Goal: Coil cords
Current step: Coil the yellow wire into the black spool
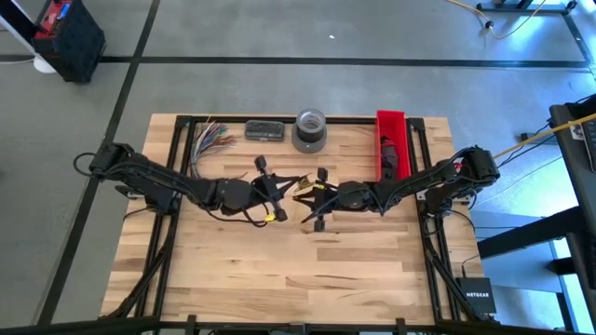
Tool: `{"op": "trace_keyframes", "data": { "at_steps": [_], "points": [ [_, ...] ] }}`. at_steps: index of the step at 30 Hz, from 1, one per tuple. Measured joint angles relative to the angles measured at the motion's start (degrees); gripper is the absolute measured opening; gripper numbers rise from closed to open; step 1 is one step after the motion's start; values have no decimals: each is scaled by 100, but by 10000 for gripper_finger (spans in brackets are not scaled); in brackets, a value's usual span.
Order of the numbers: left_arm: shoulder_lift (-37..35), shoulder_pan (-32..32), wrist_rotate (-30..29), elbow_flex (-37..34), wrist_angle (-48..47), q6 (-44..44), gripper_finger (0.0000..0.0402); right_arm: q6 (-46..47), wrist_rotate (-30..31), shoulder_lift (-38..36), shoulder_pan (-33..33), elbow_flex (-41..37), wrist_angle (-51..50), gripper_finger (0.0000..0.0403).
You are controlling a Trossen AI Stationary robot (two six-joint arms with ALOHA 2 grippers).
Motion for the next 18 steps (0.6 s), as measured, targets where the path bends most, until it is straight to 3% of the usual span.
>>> {"op": "trace_keyframes", "data": {
  "at_steps": [11,18],
  "points": [
    [-448,-440,-57,-2,-483,220,1,-360,927,-162,2,0,-581,21],
    [-655,-511,-86,-2,-1285,170,1,156,1110,-465,2,0,-1049,17]
  ]
}}
